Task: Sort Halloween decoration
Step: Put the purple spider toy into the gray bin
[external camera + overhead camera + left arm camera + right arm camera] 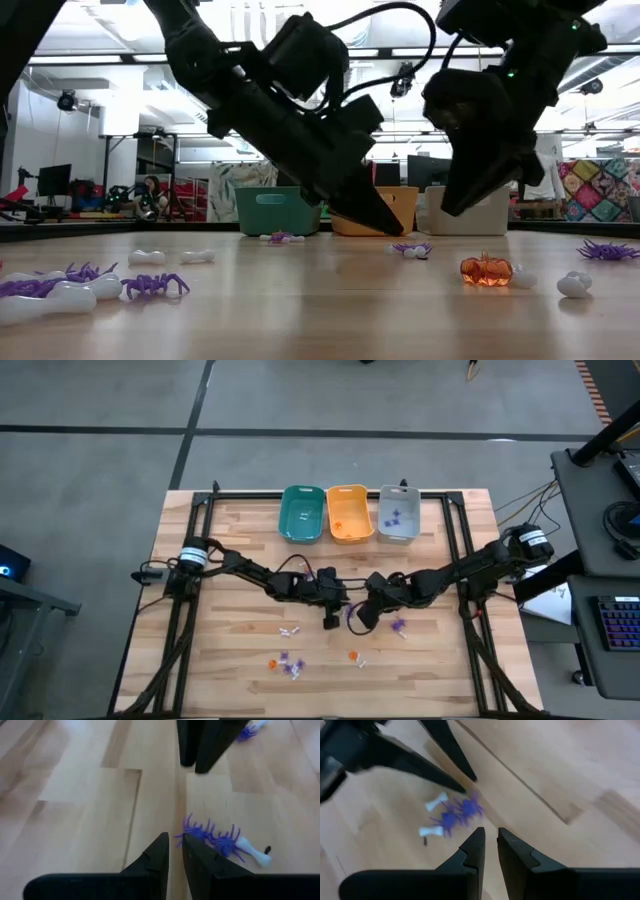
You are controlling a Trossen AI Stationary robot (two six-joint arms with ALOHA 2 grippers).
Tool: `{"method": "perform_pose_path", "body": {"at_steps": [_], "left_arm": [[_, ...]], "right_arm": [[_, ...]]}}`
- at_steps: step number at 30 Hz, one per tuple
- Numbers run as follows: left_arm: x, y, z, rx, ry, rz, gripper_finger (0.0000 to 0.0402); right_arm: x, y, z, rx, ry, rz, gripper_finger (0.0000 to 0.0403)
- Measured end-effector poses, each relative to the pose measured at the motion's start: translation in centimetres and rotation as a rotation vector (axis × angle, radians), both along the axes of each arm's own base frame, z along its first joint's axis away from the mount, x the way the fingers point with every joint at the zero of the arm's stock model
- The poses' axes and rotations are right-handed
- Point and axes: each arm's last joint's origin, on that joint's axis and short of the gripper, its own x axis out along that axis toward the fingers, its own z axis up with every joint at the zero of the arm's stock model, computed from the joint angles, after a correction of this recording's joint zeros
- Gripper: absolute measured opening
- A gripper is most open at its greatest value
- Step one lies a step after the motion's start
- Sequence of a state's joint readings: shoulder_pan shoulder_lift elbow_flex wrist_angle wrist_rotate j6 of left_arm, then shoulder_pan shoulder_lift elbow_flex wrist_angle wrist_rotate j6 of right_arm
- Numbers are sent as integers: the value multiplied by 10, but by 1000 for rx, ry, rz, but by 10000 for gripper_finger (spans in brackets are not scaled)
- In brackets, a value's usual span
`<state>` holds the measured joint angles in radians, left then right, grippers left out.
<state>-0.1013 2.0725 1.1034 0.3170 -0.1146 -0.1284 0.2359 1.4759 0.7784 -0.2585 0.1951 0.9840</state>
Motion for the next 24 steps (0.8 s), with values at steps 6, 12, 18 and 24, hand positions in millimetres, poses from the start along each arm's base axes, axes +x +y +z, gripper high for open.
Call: {"method": "perform_pose_path", "body": {"at_steps": [6, 12, 18, 24], "left_arm": [[1, 0, -5, 1, 3, 1, 36], [1, 1, -7, 16, 1, 4, 36], [1, 3, -8, 17, 1, 6, 36], [0, 3, -9, 17, 3, 7, 36]], "right_arm": [[8, 2, -17, 4, 11, -10, 43], [10, 2, -31, -20, 53, -12, 43], [11, 2, -33, -41, 56, 14, 43], [11, 2, -24, -22, 20, -2, 43]]}}
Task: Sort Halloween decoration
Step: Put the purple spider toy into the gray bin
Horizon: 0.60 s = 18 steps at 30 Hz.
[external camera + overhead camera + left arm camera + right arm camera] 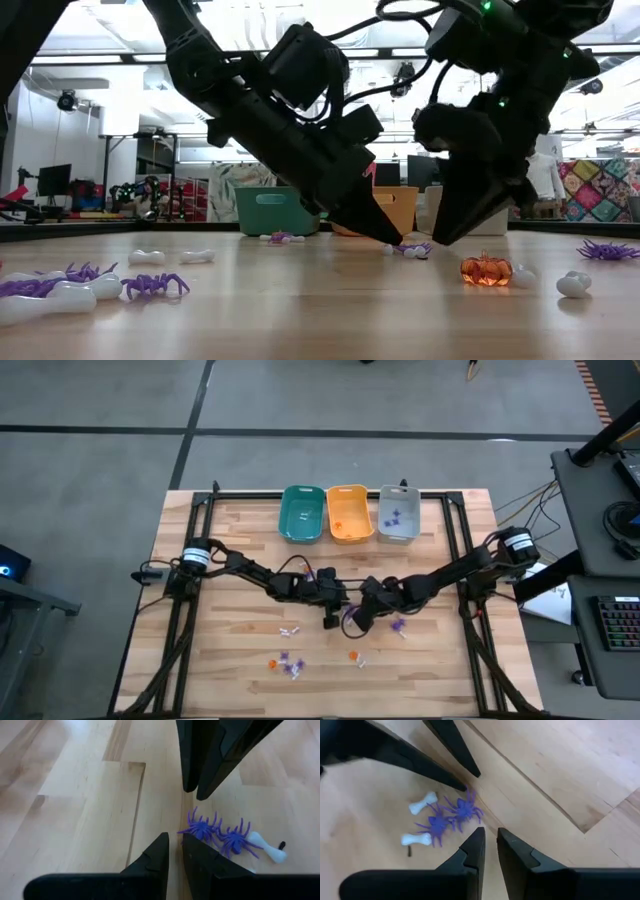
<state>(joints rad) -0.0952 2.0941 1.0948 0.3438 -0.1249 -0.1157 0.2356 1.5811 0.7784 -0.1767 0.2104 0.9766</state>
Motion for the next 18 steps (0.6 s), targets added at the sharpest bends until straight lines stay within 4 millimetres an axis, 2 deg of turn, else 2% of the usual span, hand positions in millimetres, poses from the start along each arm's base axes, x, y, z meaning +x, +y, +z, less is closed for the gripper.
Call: {"method": "perform_pose_path", "body": {"at_steps": [9, 18], "left_arm": [[-3, 2, -3, 21, 12, 27, 36], [-3, 1, 5, 1, 0, 2, 36]], "right_arm": [[0, 1, 2, 56, -7, -17, 47], [-3, 1, 7, 70, -7, -24, 102]]}}
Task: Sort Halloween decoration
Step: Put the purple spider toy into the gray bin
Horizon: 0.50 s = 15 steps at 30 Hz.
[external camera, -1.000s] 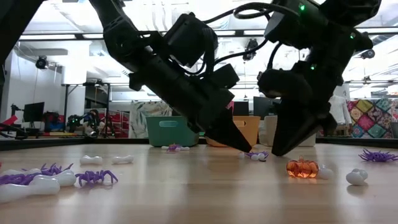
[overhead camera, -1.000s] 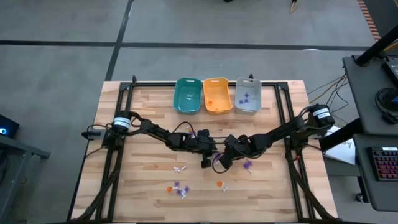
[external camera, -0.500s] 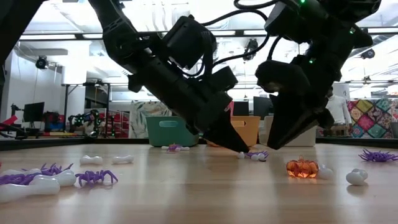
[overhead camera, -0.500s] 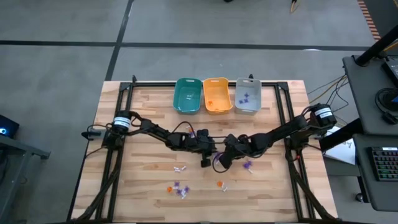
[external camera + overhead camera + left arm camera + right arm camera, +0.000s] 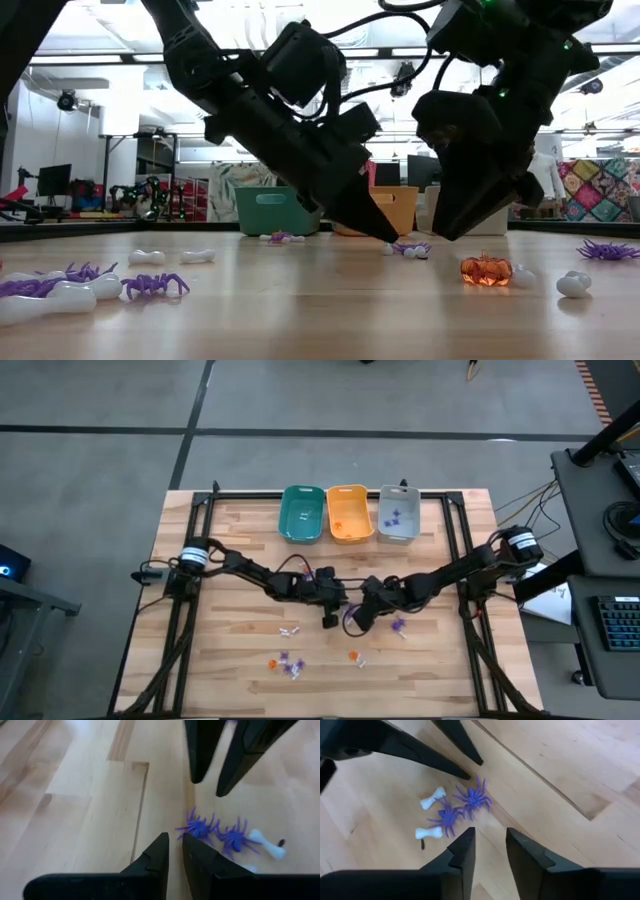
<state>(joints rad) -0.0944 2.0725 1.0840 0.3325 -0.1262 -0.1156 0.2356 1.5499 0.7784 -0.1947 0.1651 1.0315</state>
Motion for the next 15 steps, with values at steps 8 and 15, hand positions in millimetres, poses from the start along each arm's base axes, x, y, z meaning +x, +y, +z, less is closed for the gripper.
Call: {"method": "perform_pose_path", "body": {"at_steps": [8, 15], "left_arm": [[2, -1, 7, 5, -39, -35, 36], [3, 2, -10, 8, -15, -27, 36]], "right_arm": [[-10, -2, 16, -43, -1, 29, 146], [-6, -2, 8, -45, -46, 4, 160]]}}
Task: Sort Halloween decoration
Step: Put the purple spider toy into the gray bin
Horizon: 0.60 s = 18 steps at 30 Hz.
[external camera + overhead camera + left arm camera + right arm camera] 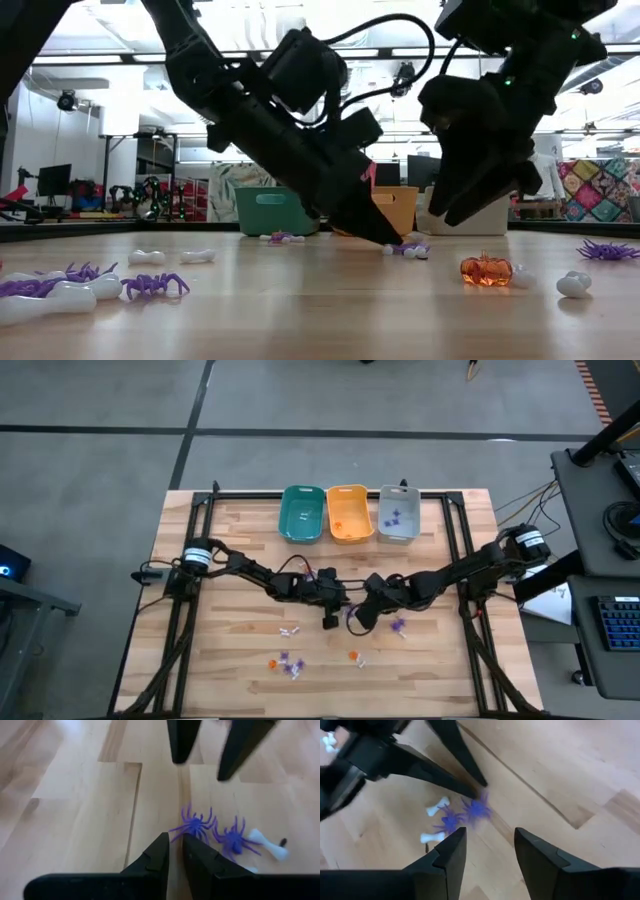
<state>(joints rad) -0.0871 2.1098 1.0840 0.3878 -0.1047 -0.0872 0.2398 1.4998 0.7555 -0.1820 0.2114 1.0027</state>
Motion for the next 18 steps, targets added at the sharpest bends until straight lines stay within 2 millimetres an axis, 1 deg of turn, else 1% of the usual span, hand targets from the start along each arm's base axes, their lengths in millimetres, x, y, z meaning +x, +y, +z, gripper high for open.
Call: {"method": "perform_pose_path", "body": {"at_steps": [3, 9, 18], "left_arm": [[2, 0, -7, -5, -16, 5, 36], [3, 1, -12, -20, -17, 27, 36], [3, 1, -13, -18, -11, 30, 36]], "right_arm": [[5, 1, -5, 11, -37, -3, 160], [5, -1, -17, 1, 0, -54, 160], [8, 0, -18, 23, -57, -63, 160]]}}
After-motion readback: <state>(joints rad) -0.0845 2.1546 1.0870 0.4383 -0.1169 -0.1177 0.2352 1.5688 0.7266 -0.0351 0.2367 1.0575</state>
